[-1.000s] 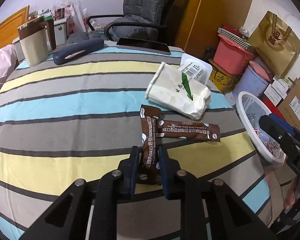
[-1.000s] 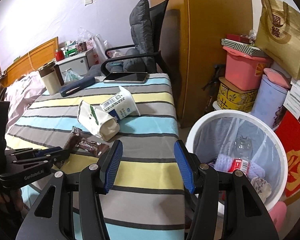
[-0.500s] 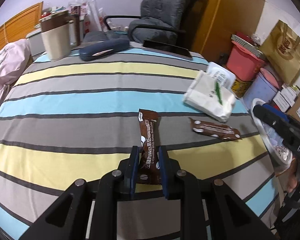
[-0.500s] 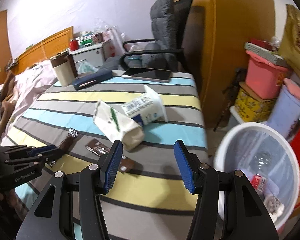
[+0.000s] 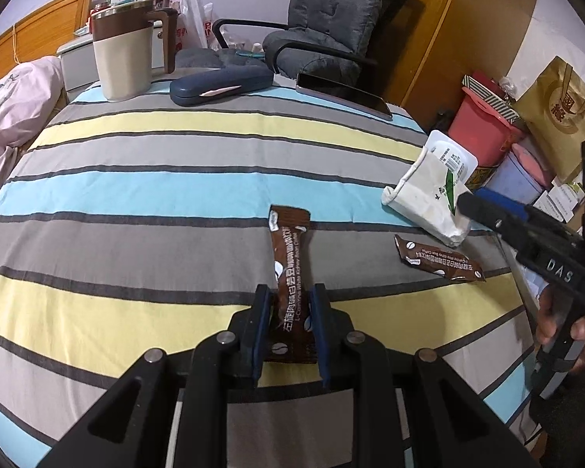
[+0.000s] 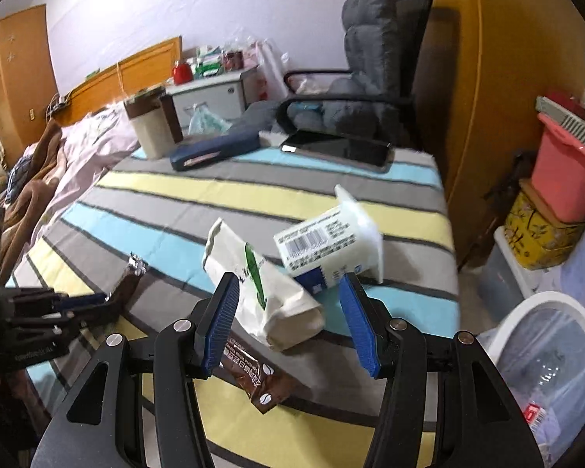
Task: Collect trash
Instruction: 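Grasp a brown chocolate bar wrapper with the left tool while the right tool grasps a white paper bag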
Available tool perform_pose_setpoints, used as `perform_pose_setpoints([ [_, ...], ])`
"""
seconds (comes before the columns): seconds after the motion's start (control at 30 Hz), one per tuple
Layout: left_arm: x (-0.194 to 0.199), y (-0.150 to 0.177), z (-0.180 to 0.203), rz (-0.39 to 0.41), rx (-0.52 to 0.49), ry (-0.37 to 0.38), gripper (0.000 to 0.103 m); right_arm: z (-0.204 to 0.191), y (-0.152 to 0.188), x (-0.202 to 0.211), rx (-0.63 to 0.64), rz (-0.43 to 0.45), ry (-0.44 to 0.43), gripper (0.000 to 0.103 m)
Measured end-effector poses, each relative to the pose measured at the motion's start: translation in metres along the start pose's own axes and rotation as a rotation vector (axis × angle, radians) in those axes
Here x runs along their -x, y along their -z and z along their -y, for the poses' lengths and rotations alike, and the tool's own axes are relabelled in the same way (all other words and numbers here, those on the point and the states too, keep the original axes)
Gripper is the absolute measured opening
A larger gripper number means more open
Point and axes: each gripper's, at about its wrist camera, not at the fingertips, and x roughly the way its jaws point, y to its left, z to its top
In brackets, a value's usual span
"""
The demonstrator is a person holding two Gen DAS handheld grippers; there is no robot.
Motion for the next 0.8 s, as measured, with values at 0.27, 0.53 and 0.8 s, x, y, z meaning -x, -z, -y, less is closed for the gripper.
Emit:
perform_pose_setpoints([
  [0.27, 0.0, -0.003, -0.006, 0.002, 0.008, -0.007, 0.029, -0.008, 0.004, 0.001, 0.0, -0.051, -0.128, 0.056],
  [0.53, -0.002, -0.006, -0.007, 0.004, 0.002, -0.008, 0.048, -0.019, -0.003, -0.014, 0.062, -0.064, -0.049, 0.056],
  [0.8, -0.006, -0.009, -0.002, -0.003, -0.035, -0.009, 0.05, -0.024, -0.001, -0.014, 0.075, -0.062, -0.014, 0.034],
])
